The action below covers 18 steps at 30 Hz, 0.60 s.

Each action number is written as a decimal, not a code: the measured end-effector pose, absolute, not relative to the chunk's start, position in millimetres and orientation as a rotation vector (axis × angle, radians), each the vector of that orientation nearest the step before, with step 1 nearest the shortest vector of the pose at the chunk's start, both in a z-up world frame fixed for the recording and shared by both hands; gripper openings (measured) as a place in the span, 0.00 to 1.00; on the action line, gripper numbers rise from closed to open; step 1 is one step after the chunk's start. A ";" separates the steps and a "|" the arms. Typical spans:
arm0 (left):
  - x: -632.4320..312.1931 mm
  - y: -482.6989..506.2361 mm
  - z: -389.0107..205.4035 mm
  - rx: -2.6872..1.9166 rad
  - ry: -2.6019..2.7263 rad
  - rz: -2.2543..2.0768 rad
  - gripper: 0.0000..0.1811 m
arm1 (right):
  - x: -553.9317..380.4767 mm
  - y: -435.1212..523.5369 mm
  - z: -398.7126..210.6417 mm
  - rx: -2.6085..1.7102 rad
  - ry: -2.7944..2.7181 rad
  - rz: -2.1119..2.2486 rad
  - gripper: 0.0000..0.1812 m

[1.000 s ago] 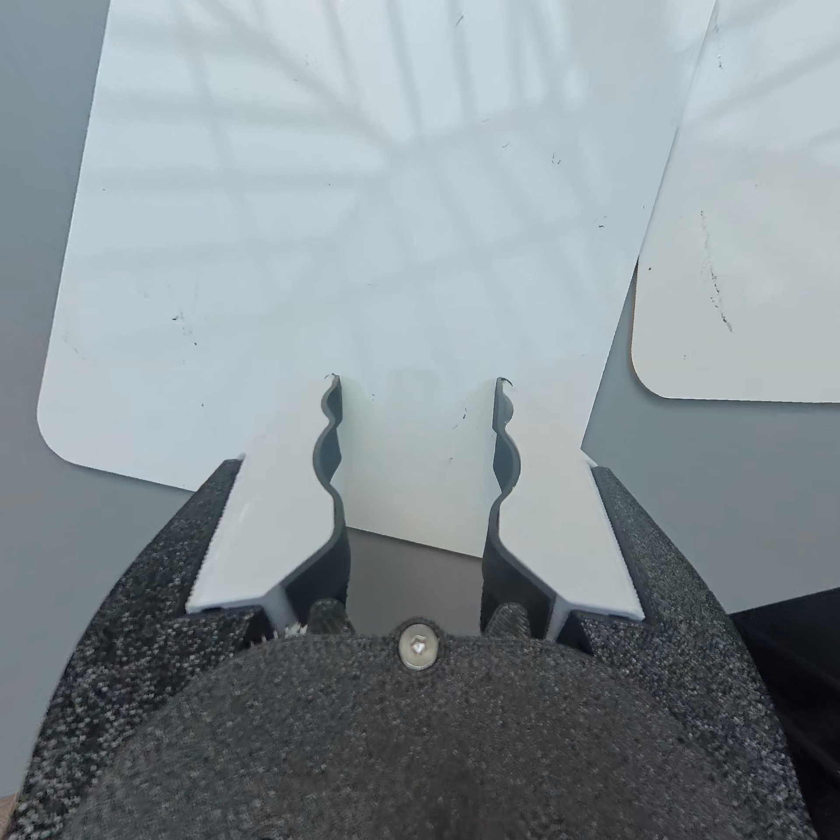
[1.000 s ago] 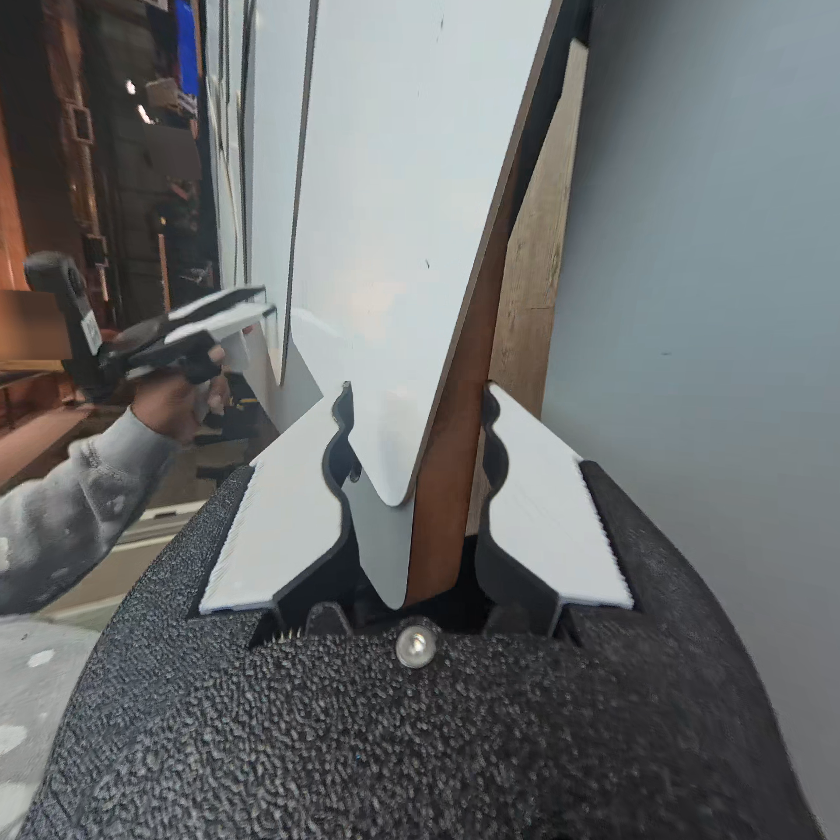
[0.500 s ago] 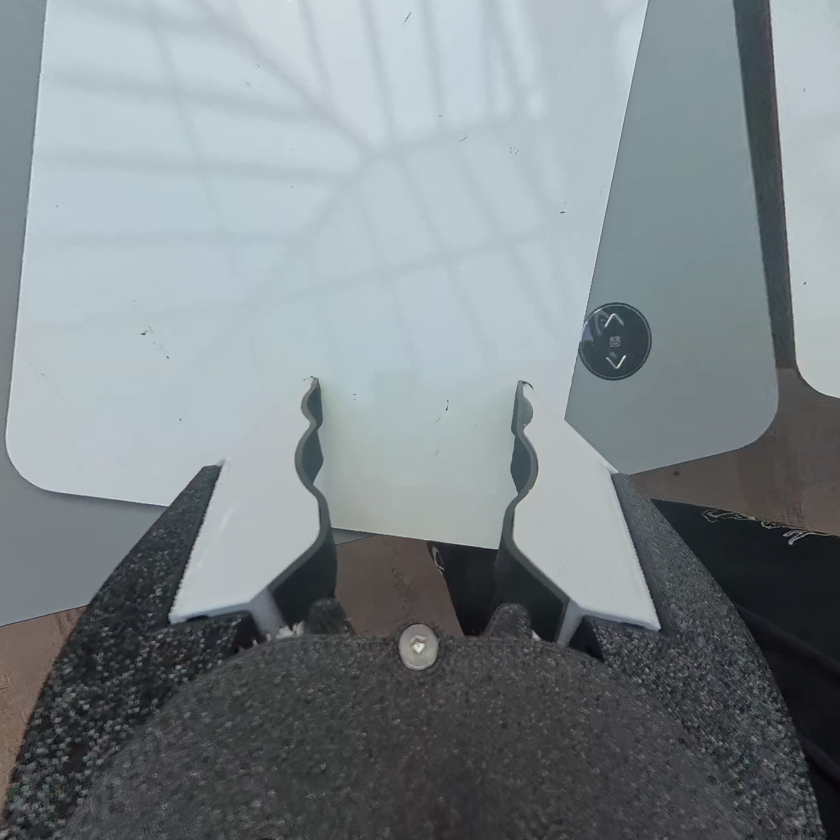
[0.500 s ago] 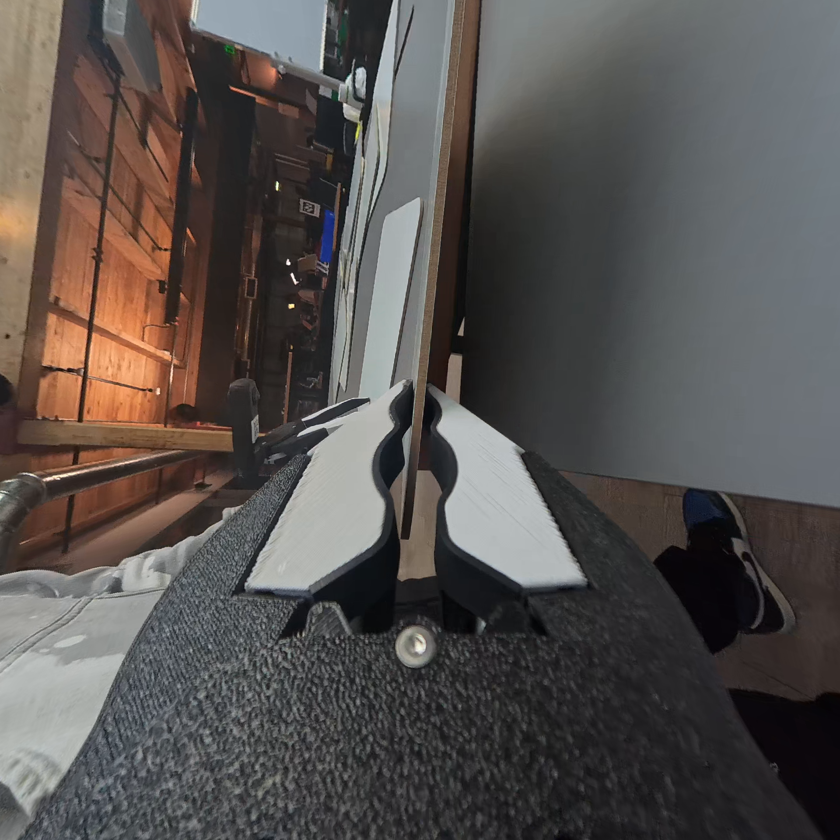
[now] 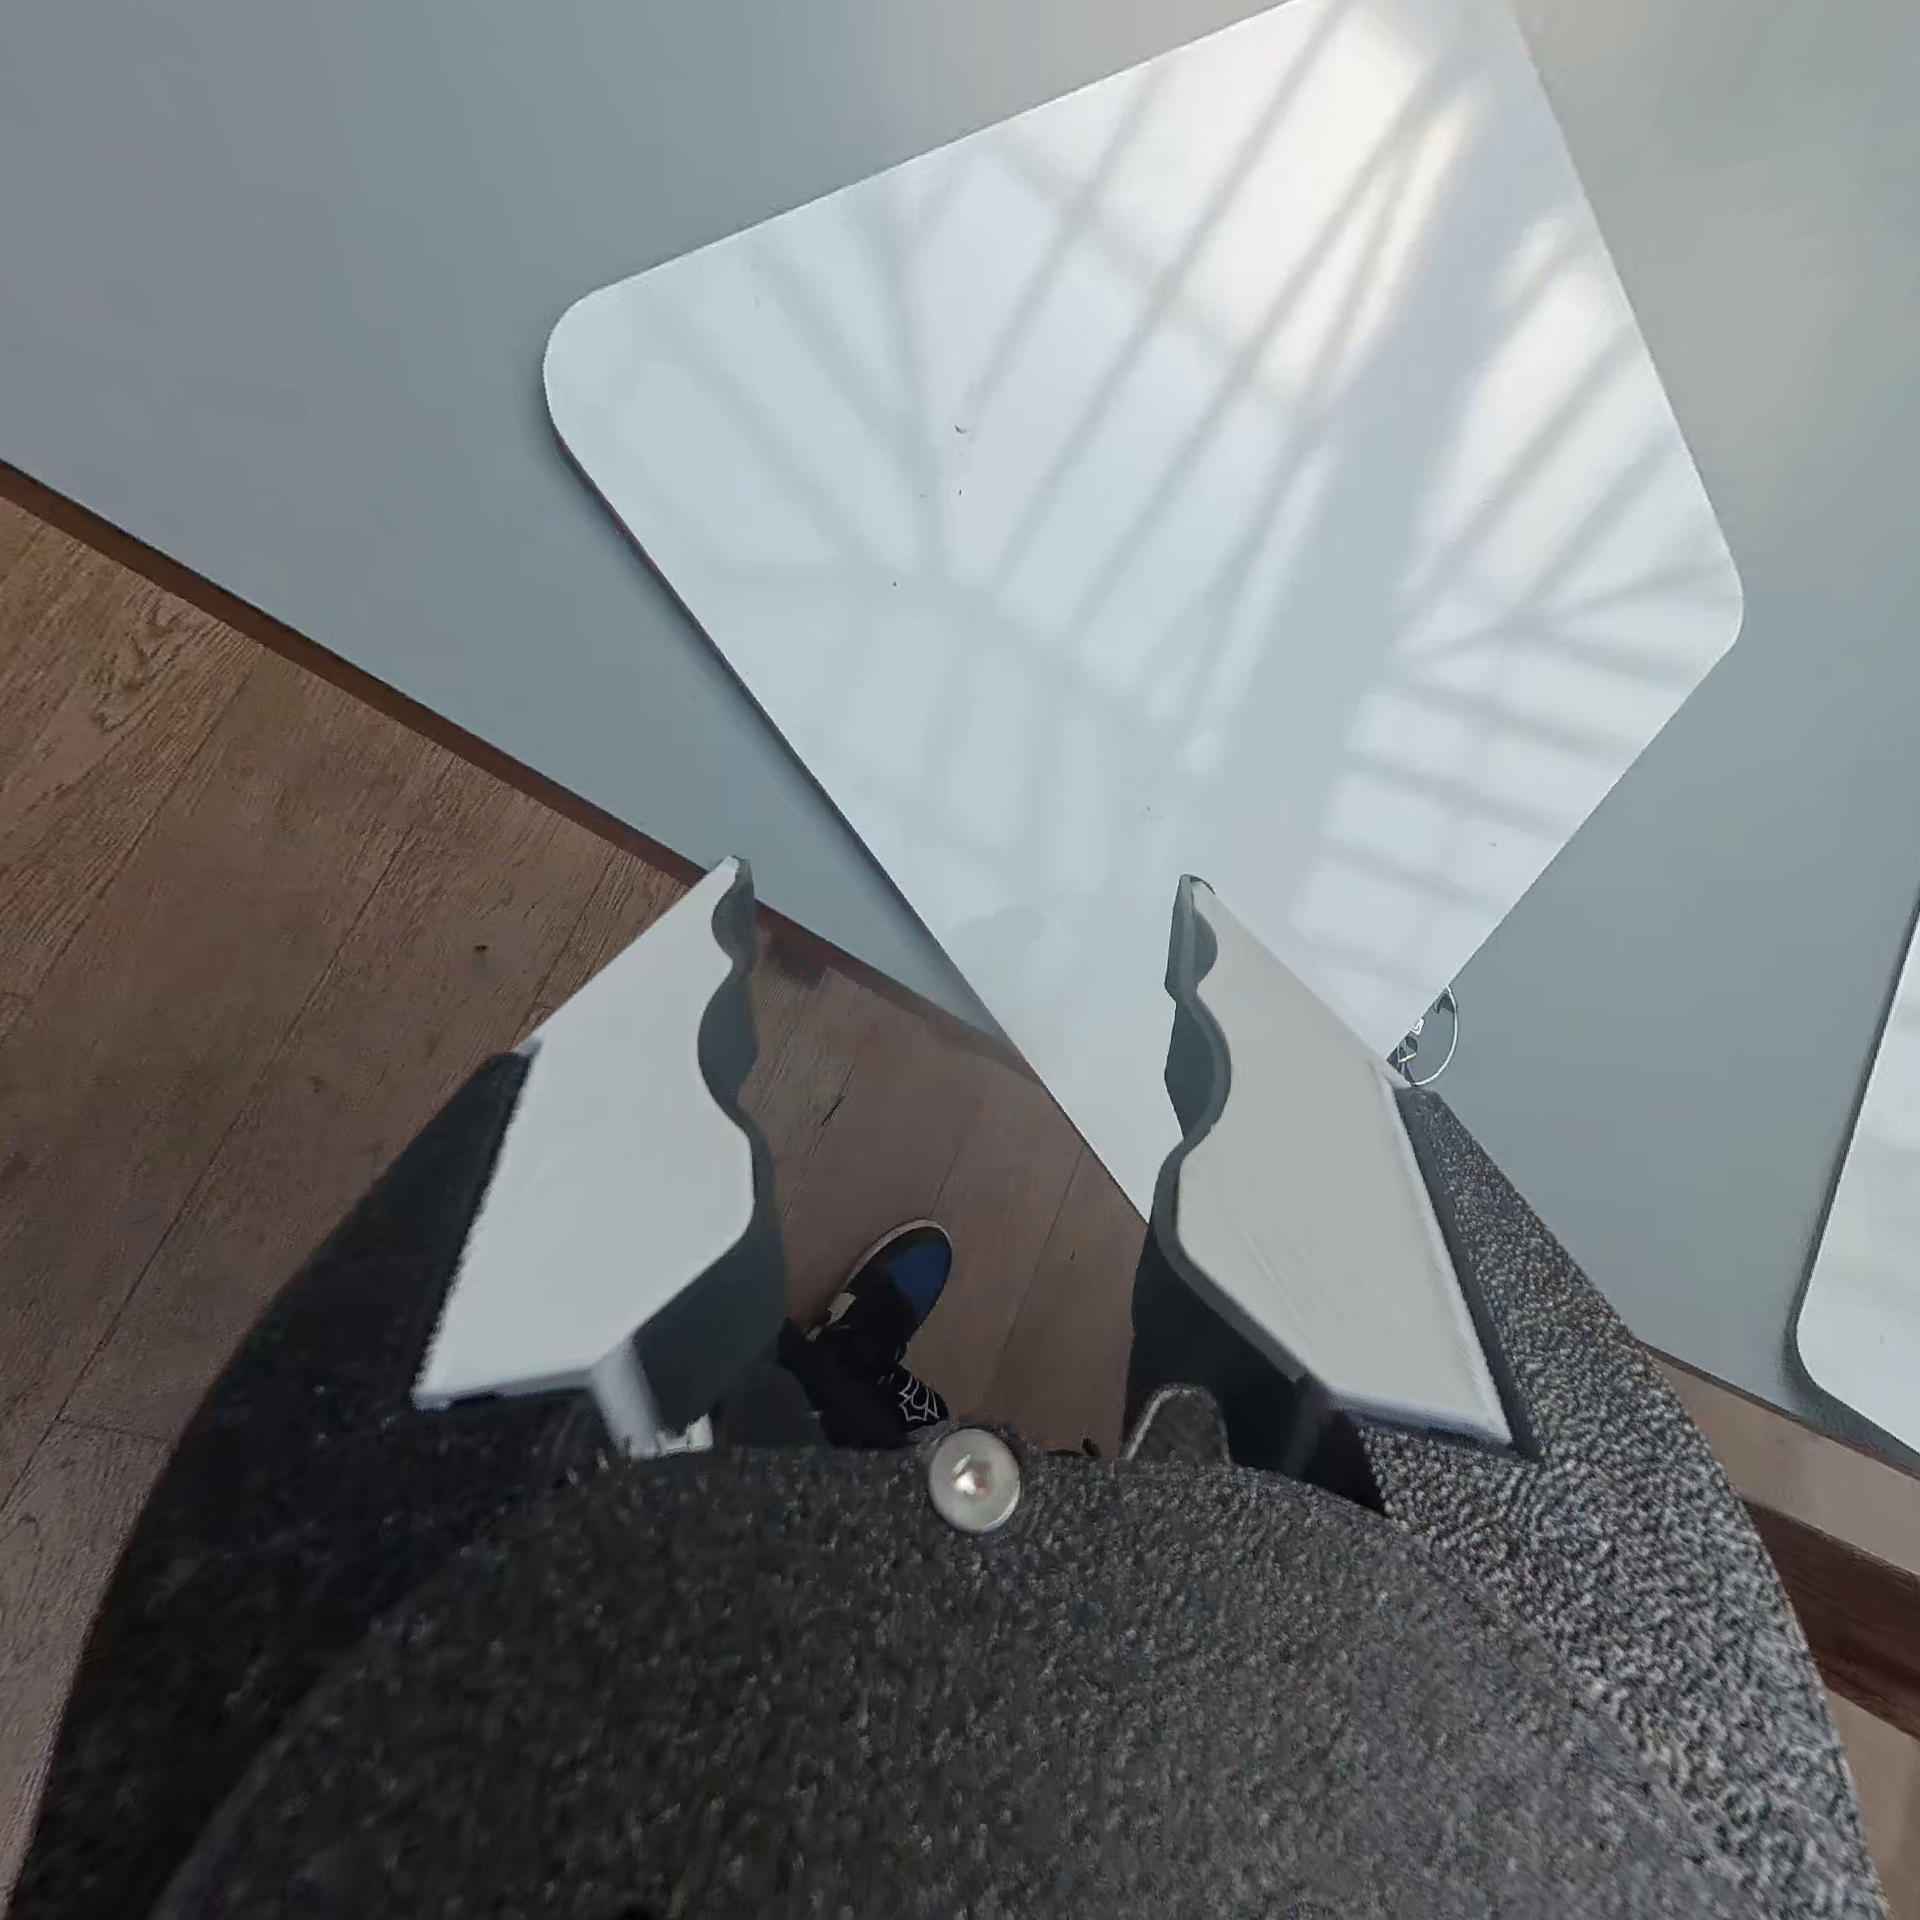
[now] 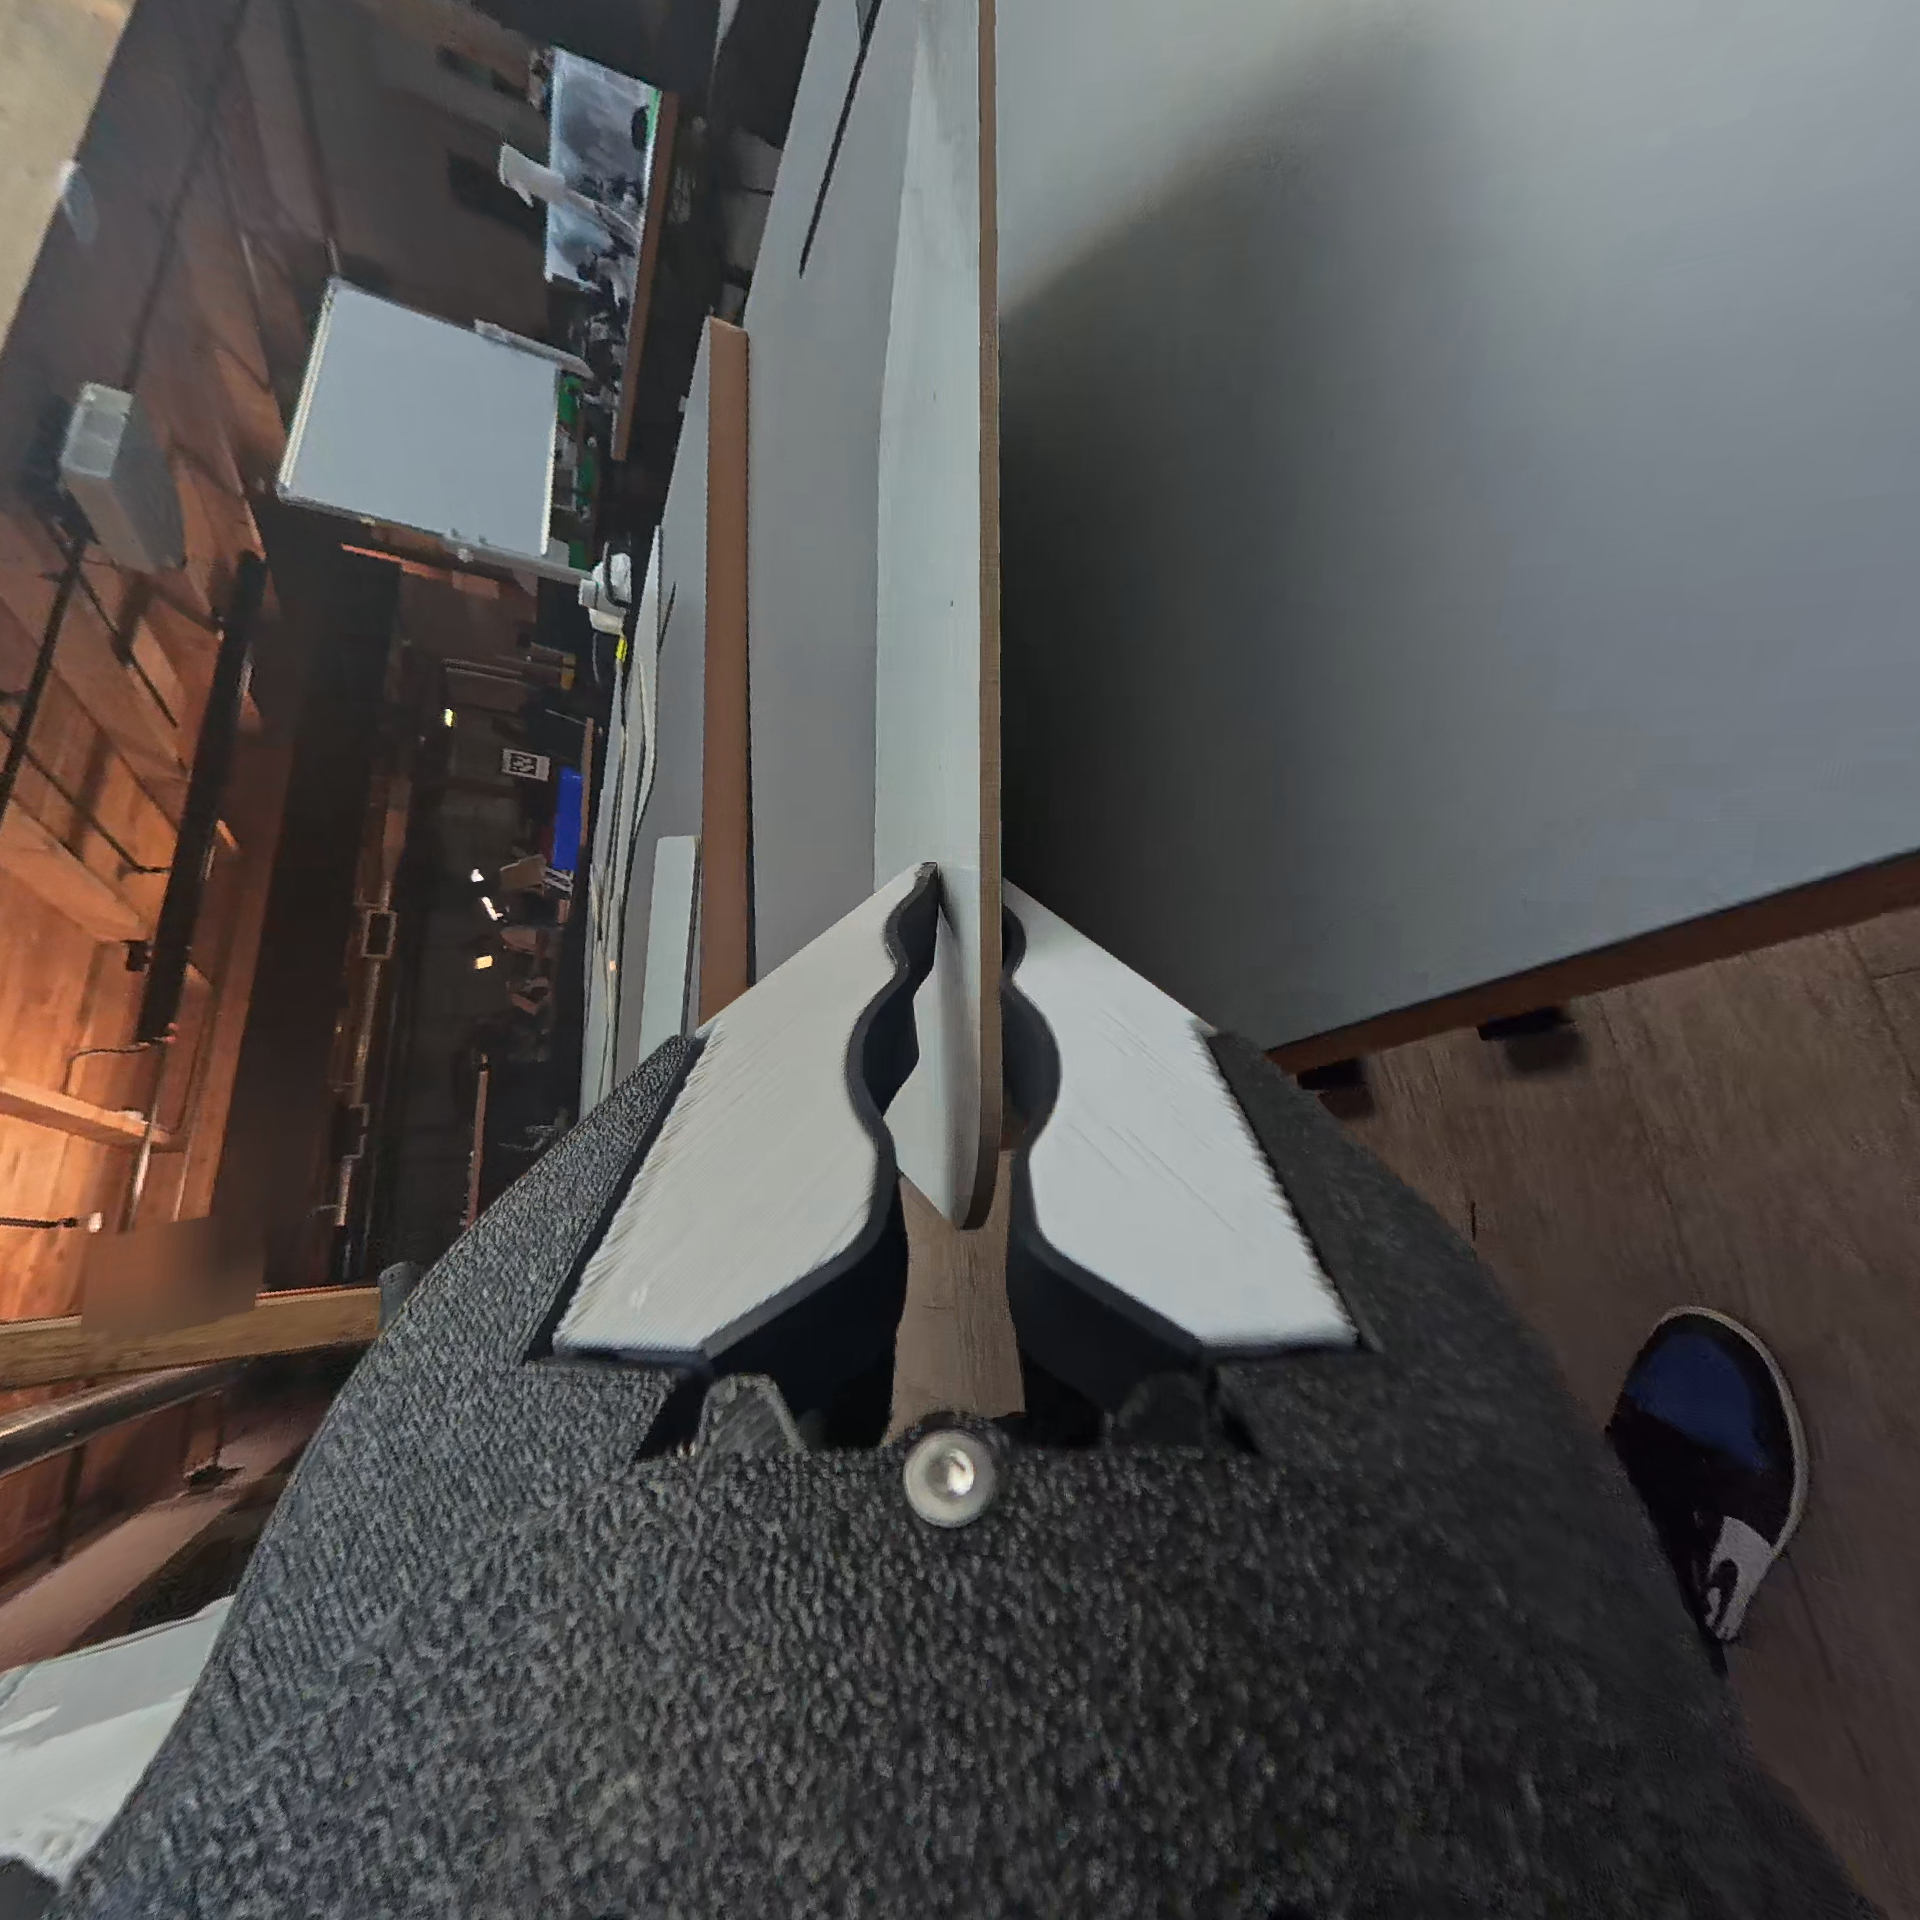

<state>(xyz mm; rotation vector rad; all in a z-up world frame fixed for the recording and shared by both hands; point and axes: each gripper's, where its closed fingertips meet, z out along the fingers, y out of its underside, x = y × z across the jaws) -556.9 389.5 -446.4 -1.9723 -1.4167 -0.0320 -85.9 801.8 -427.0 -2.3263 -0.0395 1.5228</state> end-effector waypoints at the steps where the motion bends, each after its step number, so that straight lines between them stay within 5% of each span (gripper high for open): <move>1: -557.2 390.3 -446.2 -1.971 -1.423 -0.029 0.45 | -89.7 810.5 -431.1 -2.351 -0.072 1.487 0.06; 9: -551.4 387.3 -445.0 -1.985 -1.438 0.036 0.53 | -90.9 857.4 -449.8 -2.476 -0.673 0.675 0.42; 13: -548.8 386.6 -456.8 -1.950 -1.542 0.060 0.64 | -108.3 847.1 -424.3 -2.322 -0.954 0.491 0.46; 18: -538.8 398.2 -482.6 -1.913 -1.631 0.018 0.59 | -157.0 778.8 -400.6 -2.248 -1.112 0.683 0.42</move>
